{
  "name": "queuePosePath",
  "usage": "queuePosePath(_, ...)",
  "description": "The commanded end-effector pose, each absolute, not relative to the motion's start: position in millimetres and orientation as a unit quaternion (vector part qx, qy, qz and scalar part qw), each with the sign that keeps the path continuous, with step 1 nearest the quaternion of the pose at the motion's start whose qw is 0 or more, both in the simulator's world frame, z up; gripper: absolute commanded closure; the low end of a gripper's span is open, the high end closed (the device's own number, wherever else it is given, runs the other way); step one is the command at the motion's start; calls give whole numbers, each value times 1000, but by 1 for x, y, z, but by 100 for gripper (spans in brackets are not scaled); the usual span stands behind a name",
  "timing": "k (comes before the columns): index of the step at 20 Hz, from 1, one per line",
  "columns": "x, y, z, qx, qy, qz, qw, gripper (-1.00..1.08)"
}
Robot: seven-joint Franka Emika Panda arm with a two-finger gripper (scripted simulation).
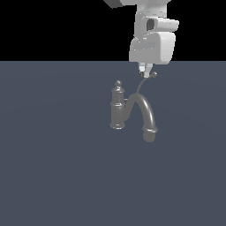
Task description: Turn on the faucet by rotating a designated handle.
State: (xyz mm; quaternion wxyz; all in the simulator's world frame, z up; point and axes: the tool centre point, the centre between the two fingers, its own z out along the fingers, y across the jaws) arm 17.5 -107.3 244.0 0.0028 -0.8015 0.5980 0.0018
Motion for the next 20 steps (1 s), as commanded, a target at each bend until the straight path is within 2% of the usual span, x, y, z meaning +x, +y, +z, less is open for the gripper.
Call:
queuePosePath(1, 22, -132, 242, -792, 610, 0, 0, 108)
queuePosePath(9, 39, -145, 242, -790, 613, 0, 0, 108)
queuePosePath(10, 42, -113, 244, -804, 594, 4, 5, 108)
queuePosePath(20, 70, -113, 243, -800, 600, 2, 3, 108)
